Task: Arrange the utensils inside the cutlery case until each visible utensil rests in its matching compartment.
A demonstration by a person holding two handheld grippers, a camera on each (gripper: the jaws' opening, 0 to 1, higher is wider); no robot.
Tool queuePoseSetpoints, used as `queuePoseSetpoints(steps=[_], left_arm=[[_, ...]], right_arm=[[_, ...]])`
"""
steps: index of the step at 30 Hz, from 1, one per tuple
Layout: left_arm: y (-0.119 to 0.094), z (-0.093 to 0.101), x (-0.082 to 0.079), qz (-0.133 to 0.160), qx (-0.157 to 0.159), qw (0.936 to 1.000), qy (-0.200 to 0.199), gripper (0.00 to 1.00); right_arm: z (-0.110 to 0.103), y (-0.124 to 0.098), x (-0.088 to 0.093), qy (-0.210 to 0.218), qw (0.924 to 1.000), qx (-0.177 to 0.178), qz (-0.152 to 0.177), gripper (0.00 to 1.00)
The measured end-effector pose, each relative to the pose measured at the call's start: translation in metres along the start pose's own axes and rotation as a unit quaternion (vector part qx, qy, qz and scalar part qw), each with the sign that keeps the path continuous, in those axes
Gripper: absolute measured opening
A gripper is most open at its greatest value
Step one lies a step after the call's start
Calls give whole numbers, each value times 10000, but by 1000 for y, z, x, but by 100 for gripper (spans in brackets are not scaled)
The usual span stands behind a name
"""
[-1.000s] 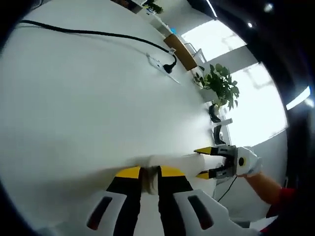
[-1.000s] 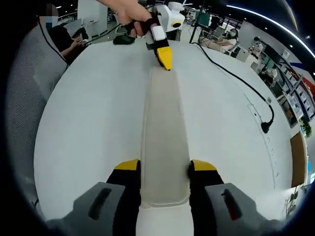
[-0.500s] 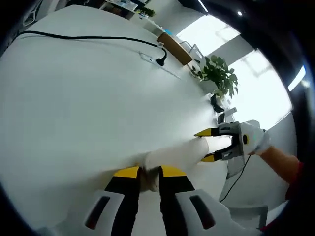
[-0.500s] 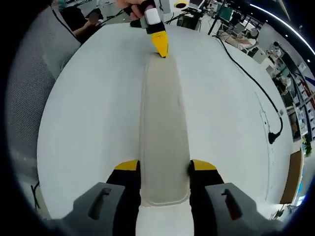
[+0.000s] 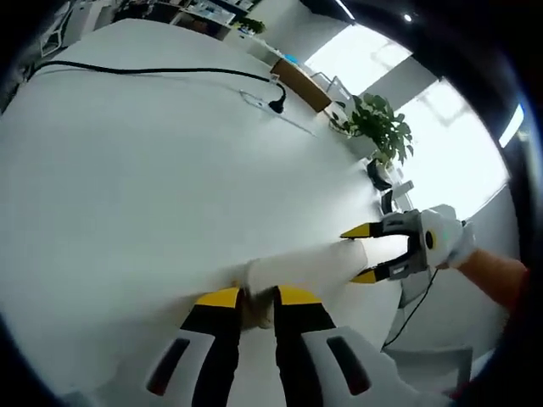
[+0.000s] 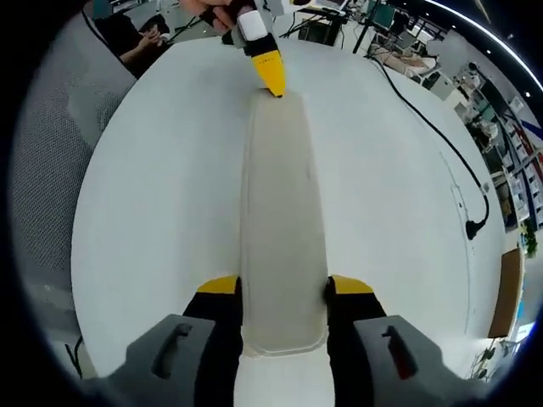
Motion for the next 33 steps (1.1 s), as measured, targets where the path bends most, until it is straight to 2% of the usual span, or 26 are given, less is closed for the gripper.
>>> queuePoseSetpoints(steps=[5, 9, 14, 16, 18, 19, 20, 21, 23, 24, 25, 27, 28, 29, 31, 32, 33], left_arm=[[-3, -2, 7, 43, 24, 9999, -89, 14], [-3, 0, 6, 3, 7, 10000, -73, 14], [-6, 3, 8, -62, -77, 9999, 68, 15], [-9, 7, 7, 23, -61, 10000, 71, 27], [-14, 11, 6, 64, -91, 9999, 92, 40], [-17, 14, 7, 14, -34, 10000, 90, 40], [-23, 19, 7, 32, 29, 9998, 171, 39], [-27, 21, 5, 96, 56, 9997, 224, 41], [-36, 29, 3, 341, 215, 9985, 364, 54], [-39, 31, 3, 401, 212, 9983, 372, 66], [-45, 33, 5, 443, 175, 9969, 632, 68], [-54, 33, 7, 587, 164, 9942, 884, 61], [-59, 33, 13, 568, 175, 9951, 785, 63], [-61, 29, 15, 609, 205, 9953, 721, 71], [-69, 30, 21, 706, 160, 9953, 645, 82], [-74, 30, 21, 858, 16, 9933, 770, 83], [-82, 30, 24, 1034, -220, 9899, 947, 81]], right_arm=[[-4, 0, 0, 95, 9999, 94, 98, 37], [-2, 1, -2, 32, 9999, 99, -48, 38], [-3, 1, 0, 81, 9997, 210, -56, 39], [-3, -2, 3, 338, 9990, 253, -114, 50], [-5, -10, 5, 283, 9985, 451, -101, 60], [-5, -14, 6, 427, 9978, 504, -108, 66], [-6, -20, 10, 750, 9953, 607, -125, 69], [-7, -25, 11, 888, 9938, 667, 11, 69], [-11, -38, 15, 1475, 9860, 702, 335, 67], [-12, -43, 17, 1769, 9804, 764, 412, 69], [-14, -51, 22, 2140, 9726, 768, 486, 68], [-17, -65, 25, 2839, 9526, 747, 800, 66], [-19, -72, 26, 3020, 9462, 740, 893, 66], [-21, -81, 28, 3116, 9412, 816, 1021, 66], [-25, -91, 30, 3076, 9400, 922, 1153, 66], [-29, -96, 31, 3089, 9393, 963, 1144, 66], [-35, -105, 34, 3231, 9335, 1037, 1161, 66]])
Point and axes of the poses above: the point that each gripper's makers call its tool centre point, and the gripper's own axes: y roughly forward along the fingers, z roughly to its right, x roughly out of its underside, the point moved 7 cm from there along -y, roughly backward along the fingers, and after that the axes turned 10 degrees about -z, right-handed, at the moved point
